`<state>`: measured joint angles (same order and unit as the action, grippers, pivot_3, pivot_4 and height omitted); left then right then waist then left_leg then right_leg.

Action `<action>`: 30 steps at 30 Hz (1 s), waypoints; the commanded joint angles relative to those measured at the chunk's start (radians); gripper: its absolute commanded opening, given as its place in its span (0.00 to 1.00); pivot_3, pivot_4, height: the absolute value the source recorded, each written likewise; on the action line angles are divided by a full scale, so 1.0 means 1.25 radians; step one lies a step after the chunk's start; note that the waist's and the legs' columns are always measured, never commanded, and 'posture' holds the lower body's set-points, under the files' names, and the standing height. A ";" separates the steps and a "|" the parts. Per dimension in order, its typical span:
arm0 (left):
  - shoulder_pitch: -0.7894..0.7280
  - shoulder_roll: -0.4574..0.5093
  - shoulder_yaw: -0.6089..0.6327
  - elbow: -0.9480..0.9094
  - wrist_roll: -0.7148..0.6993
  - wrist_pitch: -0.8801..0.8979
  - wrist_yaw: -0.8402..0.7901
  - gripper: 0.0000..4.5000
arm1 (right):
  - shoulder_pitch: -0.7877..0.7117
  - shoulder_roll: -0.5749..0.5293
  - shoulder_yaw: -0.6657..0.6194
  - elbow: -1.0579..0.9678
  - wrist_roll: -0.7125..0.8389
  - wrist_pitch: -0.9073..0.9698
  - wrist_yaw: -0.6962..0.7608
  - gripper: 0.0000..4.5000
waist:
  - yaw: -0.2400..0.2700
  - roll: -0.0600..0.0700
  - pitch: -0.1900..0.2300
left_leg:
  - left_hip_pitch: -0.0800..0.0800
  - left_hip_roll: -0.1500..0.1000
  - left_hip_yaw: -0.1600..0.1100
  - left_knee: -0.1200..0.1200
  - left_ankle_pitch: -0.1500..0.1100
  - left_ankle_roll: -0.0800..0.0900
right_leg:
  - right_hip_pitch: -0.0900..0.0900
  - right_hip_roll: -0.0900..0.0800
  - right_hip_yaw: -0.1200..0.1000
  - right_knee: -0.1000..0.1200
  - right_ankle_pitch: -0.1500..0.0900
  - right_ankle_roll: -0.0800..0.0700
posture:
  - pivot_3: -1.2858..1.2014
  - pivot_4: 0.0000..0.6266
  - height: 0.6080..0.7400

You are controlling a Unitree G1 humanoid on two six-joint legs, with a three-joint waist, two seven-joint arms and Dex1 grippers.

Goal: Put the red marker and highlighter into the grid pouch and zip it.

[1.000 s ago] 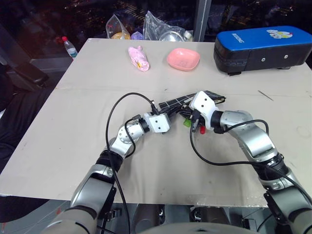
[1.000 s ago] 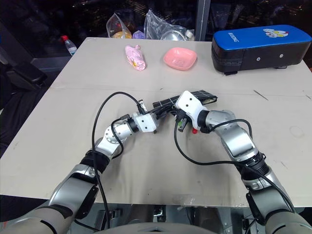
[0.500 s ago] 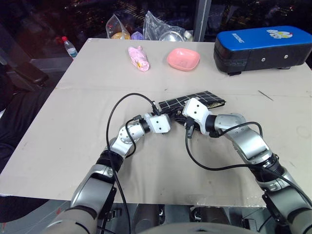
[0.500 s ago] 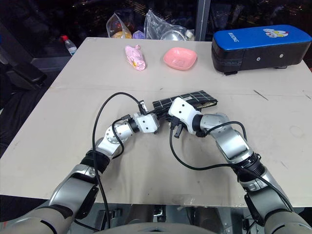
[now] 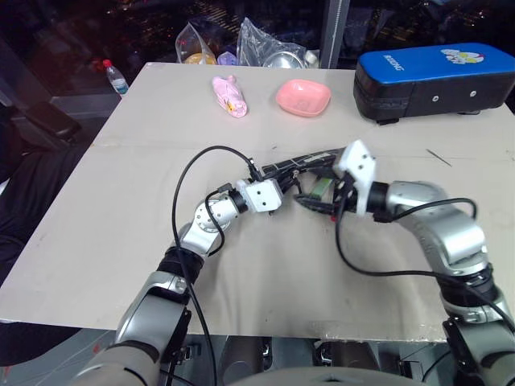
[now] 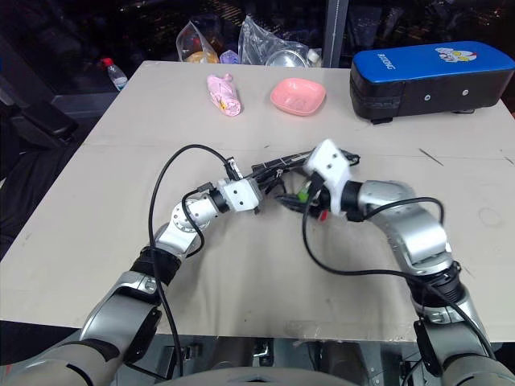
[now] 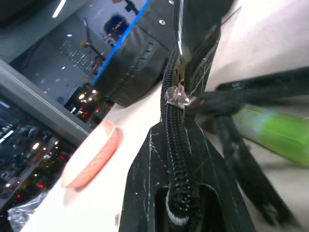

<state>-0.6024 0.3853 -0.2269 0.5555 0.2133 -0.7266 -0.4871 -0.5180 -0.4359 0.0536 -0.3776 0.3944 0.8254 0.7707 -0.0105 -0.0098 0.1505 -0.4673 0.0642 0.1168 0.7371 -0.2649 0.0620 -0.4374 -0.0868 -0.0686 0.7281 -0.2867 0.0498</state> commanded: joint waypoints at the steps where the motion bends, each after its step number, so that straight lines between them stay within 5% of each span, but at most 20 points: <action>1: 0.014 0.010 0.020 -0.057 -0.028 0.021 -0.005 0.00 | -0.008 0.033 -0.080 -0.021 0.071 0.049 -0.057 0.68 | -0.001 0.000 0.000 | 0.000 0.000 0.000 0.000 0.000 0.000 | 0.000 0.000 0.000 0.000 0.000 0.000 | 0.52 0.24 0.61; 7: 0.029 0.013 0.021 -0.087 -0.035 0.041 -0.016 0.00 | -0.014 0.058 -0.124 0.041 0.081 0.056 -0.134 0.10 | 0.000 0.000 0.000 | 0.000 0.000 0.000 0.000 0.000 0.000 | 0.000 0.000 0.000 0.000 0.000 0.000 | 0.52 0.24 0.61; 9: 0.031 0.012 0.021 -0.096 -0.036 0.048 -0.018 0.00 | -0.014 0.065 -0.125 0.074 0.076 0.041 -0.149 0.02 | 0.001 0.000 0.000 | 0.000 0.000 0.000 0.000 0.000 0.000 | 0.000 0.000 0.000 0.000 0.000 0.000 | 0.52 0.24 0.61; 20: 0.047 0.011 0.023 -0.133 -0.039 0.067 -0.025 0.00 | -0.050 0.086 -0.082 0.206 0.035 -0.038 -0.182 0.02 | -0.001 0.000 0.000 | 0.000 0.000 0.001 -0.001 0.000 0.000 | 0.000 0.000 0.000 0.000 0.000 0.000 | 0.52 0.24 0.61; 25: 0.041 0.014 0.025 -0.131 -0.036 0.069 -0.026 0.00 | -0.096 0.061 0.048 0.288 -0.089 -0.205 -0.121 0.02 | -0.002 0.000 0.000 | 0.000 0.000 0.001 -0.001 0.000 0.000 | 0.000 0.000 0.000 0.000 0.000 0.000 | 0.52 0.24 0.61; 30: 0.024 0.029 0.041 -0.113 -0.033 0.073 -0.017 0.00 | -0.164 0.013 0.211 0.422 -0.286 -0.502 -0.046 0.42 | -0.003 0.000 0.000 | 0.000 0.000 0.001 -0.001 0.000 0.000 | -0.001 0.000 0.001 0.000 0.000 0.000 | 0.52 0.24 0.61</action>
<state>-0.5473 0.4121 -0.2039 0.4416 0.1925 -0.6320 -0.5196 -0.6927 -0.4042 0.2836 0.1275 0.1085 0.3280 0.6883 -0.0146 -0.0092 0.1510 -0.4673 0.0638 0.1183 0.7360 -0.2648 0.0619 -0.4386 -0.0867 -0.0680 0.7278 -0.2868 0.0500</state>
